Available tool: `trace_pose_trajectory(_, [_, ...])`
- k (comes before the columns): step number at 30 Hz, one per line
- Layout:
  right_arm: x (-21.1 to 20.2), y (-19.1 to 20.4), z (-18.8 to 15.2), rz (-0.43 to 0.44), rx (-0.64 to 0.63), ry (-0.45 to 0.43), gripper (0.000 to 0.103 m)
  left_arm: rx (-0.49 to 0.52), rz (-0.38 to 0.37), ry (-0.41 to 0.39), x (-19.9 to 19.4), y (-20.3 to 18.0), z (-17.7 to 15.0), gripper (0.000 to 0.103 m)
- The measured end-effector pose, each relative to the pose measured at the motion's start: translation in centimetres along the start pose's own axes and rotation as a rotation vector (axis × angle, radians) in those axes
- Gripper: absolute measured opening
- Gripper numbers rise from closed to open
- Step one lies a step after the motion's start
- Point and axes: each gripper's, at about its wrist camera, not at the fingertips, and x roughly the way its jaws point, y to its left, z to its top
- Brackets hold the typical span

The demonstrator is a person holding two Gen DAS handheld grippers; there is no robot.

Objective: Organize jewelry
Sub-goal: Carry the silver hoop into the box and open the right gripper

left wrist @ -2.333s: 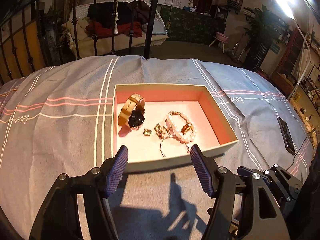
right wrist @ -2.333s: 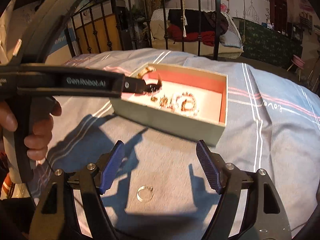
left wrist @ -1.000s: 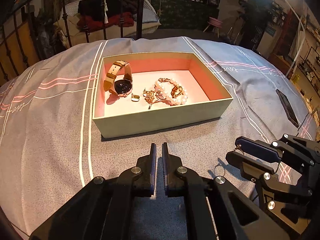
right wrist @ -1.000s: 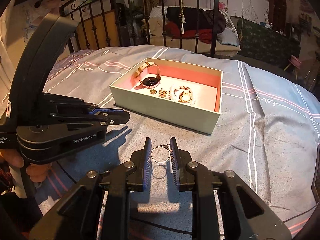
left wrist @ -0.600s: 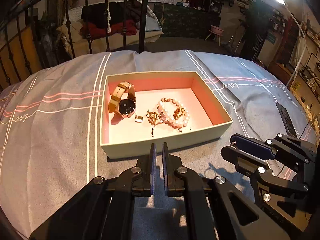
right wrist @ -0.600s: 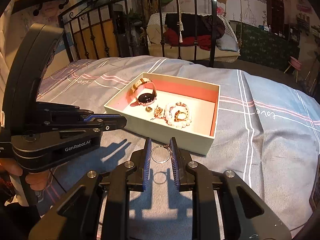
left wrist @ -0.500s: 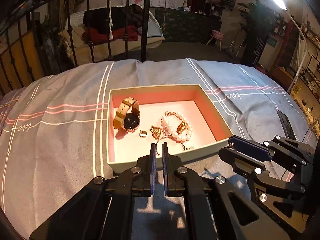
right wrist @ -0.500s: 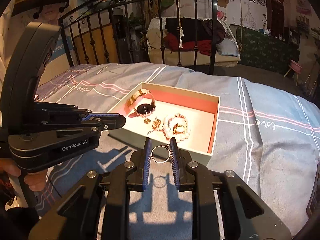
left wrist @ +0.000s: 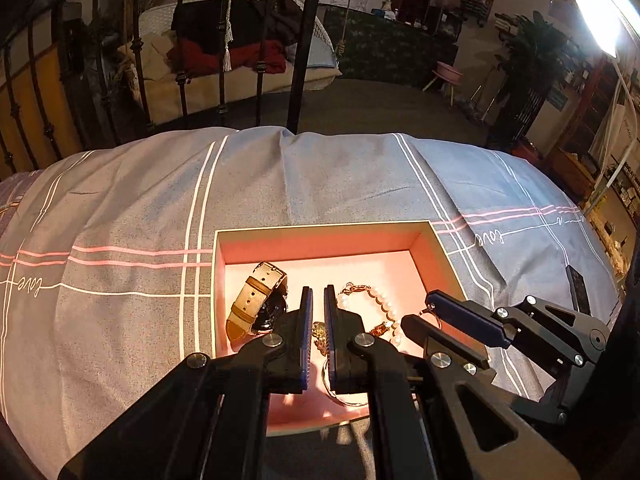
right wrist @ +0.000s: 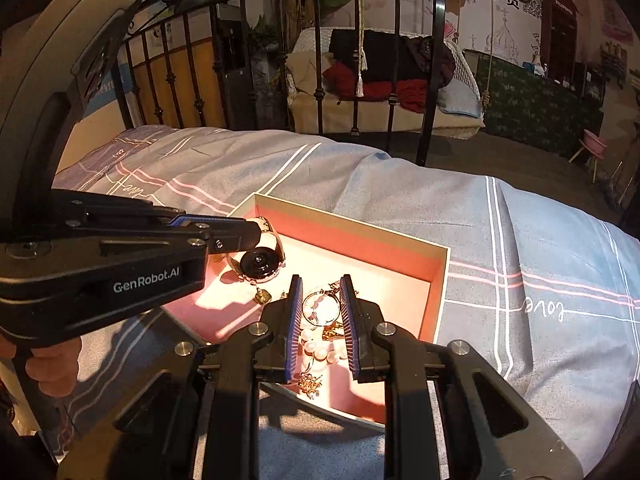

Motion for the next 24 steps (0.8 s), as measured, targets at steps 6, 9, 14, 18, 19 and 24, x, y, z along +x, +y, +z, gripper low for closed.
trace_pose_trajectory(6, [1.0,-0.4,-0.5,0.008,0.014,0.023,0.020,0.012,0.010,0.028,1.5,-0.2,-0.2,0.006])
trace_pose_trajectory(9, [1.2,-0.6,-0.6,0.011,0.020,0.029,0.020,0.004,0.013,0.040,2.2,0.0,-0.1,0.006])
trace_pose_trajectory(14, [1.7,-0.5,-0.8,0.012,0.012,0.047,0.020,0.004,0.016,0.066,3.4,0.1,-0.1,0.006])
trace_pose_trajectory(18, [2.1,-0.5,-0.9,0.018,0.011,0.056,0.020,-0.014,0.020,0.070,3.6,0.4,0.1,0.006])
trace_pose_trajectory(19, [2.2,-0.4,-1.0,0.022,0.011,0.058,0.020,-0.014,0.026,0.070,3.6,0.5,0.2,0.006])
trace_pose_trajectory(24, [2.5,-0.3,-1.0,0.027,0.006,0.066,0.020,-0.003,0.043,0.068,3.8,0.4,0.5,0.008])
